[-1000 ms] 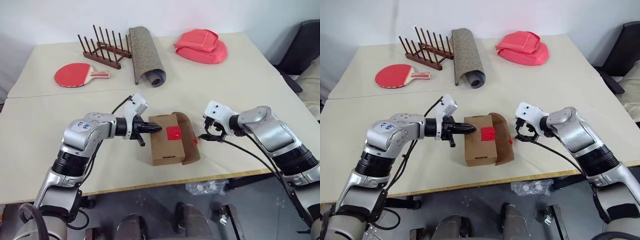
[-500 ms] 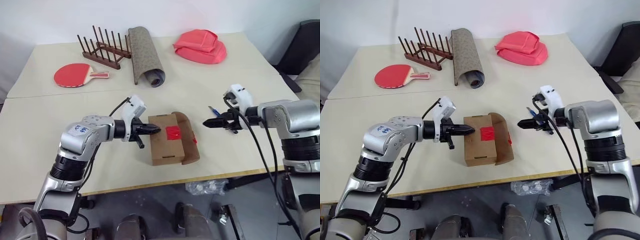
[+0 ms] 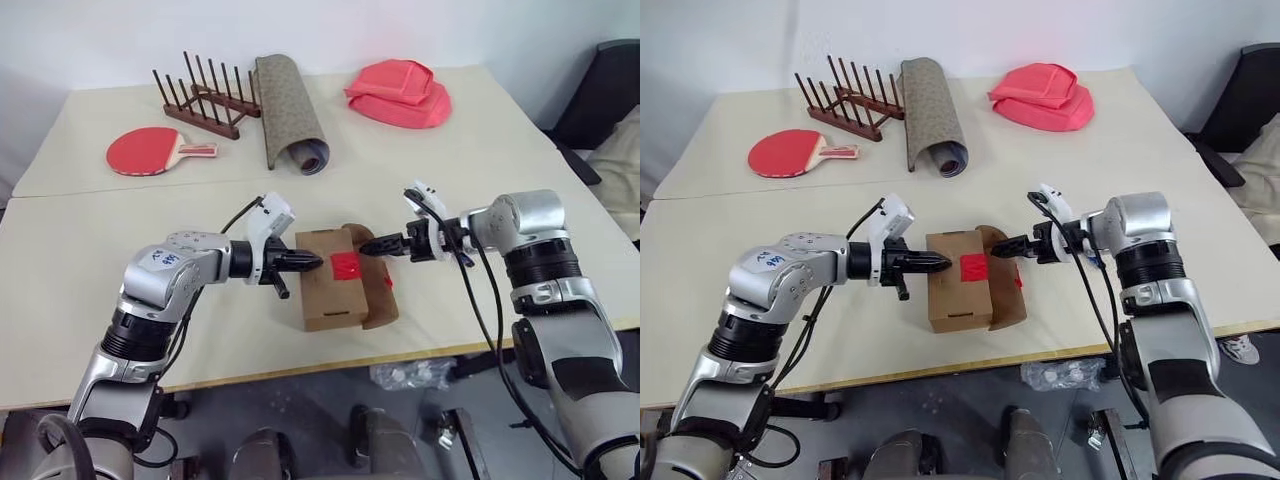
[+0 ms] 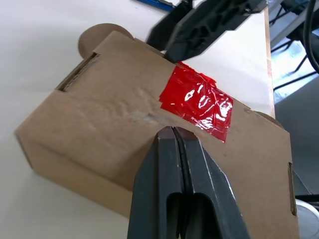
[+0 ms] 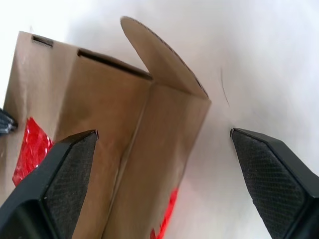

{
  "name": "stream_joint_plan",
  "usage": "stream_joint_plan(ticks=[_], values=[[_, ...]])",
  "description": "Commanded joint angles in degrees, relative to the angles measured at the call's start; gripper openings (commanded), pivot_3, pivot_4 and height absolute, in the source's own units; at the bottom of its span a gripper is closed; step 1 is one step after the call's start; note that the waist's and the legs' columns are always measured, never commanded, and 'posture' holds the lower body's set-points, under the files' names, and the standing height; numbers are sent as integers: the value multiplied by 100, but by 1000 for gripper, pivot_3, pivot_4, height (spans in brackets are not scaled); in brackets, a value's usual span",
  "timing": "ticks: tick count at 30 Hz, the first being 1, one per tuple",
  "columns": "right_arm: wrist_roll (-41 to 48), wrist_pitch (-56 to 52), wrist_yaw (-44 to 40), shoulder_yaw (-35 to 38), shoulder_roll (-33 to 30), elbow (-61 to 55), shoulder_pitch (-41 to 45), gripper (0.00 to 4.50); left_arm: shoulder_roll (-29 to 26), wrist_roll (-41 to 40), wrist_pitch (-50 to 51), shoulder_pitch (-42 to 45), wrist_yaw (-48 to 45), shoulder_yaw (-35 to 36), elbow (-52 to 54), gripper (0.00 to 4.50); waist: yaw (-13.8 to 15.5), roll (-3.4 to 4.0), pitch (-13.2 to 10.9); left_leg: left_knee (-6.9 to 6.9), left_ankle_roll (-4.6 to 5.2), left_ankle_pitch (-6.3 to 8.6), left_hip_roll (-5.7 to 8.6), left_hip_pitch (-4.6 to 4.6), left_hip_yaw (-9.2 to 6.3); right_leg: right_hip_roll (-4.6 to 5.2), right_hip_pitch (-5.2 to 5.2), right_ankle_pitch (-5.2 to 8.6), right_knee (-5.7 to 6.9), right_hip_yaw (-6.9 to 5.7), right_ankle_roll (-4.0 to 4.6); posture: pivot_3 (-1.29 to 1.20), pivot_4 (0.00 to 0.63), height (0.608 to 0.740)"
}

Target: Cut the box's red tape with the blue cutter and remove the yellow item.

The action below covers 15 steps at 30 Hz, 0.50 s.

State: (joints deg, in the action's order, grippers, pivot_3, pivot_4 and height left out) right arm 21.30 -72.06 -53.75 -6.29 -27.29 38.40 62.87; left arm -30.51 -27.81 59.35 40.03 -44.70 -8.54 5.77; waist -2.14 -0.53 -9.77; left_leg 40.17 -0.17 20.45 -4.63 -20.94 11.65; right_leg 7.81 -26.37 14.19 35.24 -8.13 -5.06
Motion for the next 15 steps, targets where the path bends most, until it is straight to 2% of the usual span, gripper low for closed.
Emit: stream_joint_plan(ticks=[1,5,10,13,14,15], values=[[-73,119,-92,-127,135,238,86,4082,-49,73,111,-61,-29,-195,-46,0,-10,0,0,0,-1,0,0,1,0,0,0,0,1,2,0,0,150,740],[-78,9,-330,-336,100,108,49,2961,-61,87,97,-75,-31,-194,-51,0,-17,1,0,0,-2,-1,0,2,3,0,-4,0,8,8,0,0,150,740],[-20,-131,-304,-273,84,16,44,1230,-48,100,78,-73,-20,-191,-80,0,-17,1,0,0,-2,-1,0,-1,3,-1,-6,0,7,10,0,0,150,740],[-6,-241,-146,-141,107,0,94,483,-36,108,61,-58,-23,-203,-103,0,-16,1,0,0,-2,-1,0,-2,5,-1,-9,0,7,12,0,0,150,740],[-6,-299,-75,-94,116,4,112,110,-37,117,47,-53,-29,-216,-112,0,-16,1,0,0,-2,-1,0,-1,5,-1,-8,0,8,12,0,0,150,740],[1,-403,41,-19,128,-4,141,51,-37,121,39,-47,-32,-222,-121,0,-16,1,0,0,-2,-1,0,-1,5,-1,-8,0,8,13,0,0,150,740]])
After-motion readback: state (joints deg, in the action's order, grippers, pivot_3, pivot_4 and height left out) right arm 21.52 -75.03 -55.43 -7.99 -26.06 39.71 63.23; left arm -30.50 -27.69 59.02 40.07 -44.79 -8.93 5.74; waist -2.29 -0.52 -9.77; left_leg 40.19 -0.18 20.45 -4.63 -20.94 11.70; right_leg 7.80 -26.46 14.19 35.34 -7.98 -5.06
